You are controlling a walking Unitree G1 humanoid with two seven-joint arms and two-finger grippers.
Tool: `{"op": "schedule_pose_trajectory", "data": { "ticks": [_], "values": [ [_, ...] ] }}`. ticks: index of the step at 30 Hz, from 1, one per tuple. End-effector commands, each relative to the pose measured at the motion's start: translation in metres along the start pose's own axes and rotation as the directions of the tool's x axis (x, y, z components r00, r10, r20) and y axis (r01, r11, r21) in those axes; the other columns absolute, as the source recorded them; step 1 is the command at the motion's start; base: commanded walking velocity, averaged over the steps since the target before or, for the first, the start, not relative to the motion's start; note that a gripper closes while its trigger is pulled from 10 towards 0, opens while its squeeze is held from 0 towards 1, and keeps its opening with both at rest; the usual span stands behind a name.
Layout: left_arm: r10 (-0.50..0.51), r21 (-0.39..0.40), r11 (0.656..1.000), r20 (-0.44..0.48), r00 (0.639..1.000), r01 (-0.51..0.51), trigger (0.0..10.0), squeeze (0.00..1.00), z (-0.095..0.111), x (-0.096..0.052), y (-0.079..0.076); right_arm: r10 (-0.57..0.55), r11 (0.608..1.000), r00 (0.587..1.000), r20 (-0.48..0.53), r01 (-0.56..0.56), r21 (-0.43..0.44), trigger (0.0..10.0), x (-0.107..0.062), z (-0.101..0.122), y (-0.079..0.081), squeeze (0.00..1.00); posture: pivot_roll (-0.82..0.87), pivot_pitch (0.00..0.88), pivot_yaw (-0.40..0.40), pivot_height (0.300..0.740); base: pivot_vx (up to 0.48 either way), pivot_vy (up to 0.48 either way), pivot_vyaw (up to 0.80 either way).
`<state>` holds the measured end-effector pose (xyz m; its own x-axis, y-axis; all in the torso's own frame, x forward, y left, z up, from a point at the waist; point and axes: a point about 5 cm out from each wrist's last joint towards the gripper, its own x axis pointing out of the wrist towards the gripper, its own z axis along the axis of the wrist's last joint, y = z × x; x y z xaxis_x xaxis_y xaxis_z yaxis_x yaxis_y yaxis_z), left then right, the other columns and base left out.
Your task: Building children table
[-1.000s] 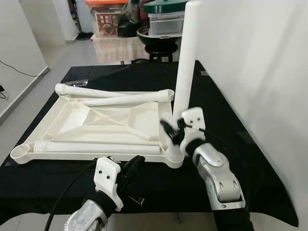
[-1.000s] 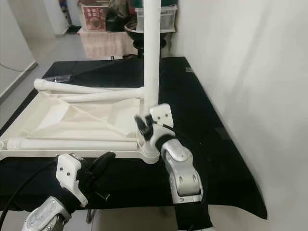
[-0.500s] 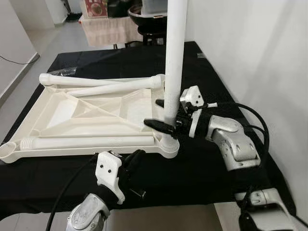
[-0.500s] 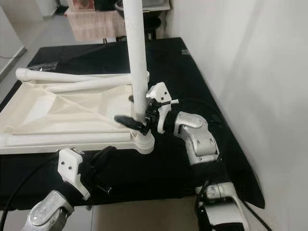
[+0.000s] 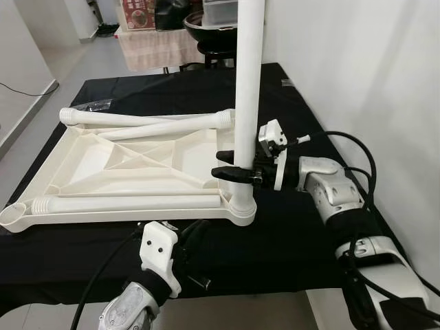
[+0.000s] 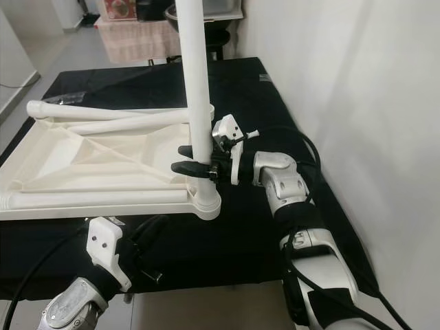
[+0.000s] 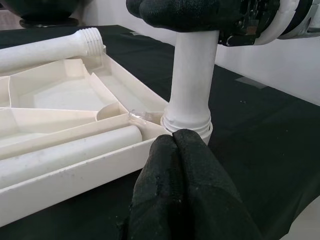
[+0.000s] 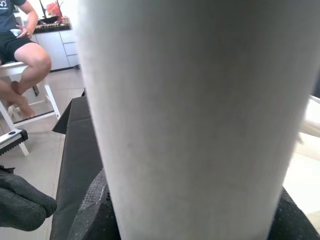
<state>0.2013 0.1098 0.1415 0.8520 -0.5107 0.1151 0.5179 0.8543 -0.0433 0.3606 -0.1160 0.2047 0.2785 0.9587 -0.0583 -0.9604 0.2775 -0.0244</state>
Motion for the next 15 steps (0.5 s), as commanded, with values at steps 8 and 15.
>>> {"op": "schedule_pose_trajectory", "data": {
  "ticks": [8, 15],
  "values": [
    [0.004, 0.0, 1.0, -0.015, 1.0, -0.004, 10.0, 0.0, -0.002, -0.003, 0.001, -0.399, 0.915, 0.917, -0.03, 0.4, 0.061, 0.0, -0.014, -0.04, 0.017, 0.0, 0.01, 0.092, 0.003, 0.74, 0.0, 0.0, 0.0],
    [0.004, 0.006, 1.0, -0.02, 1.0, -0.004, 10.0, 0.0, -0.002, -0.004, 0.004, -0.824, 0.549, 0.549, -0.14, 0.835, 0.039, 0.0, -0.017, -0.068, 0.044, 0.0, 0.03, 0.081, 0.028, 0.74, 0.0, 0.0, 0.0]
  ]
}}
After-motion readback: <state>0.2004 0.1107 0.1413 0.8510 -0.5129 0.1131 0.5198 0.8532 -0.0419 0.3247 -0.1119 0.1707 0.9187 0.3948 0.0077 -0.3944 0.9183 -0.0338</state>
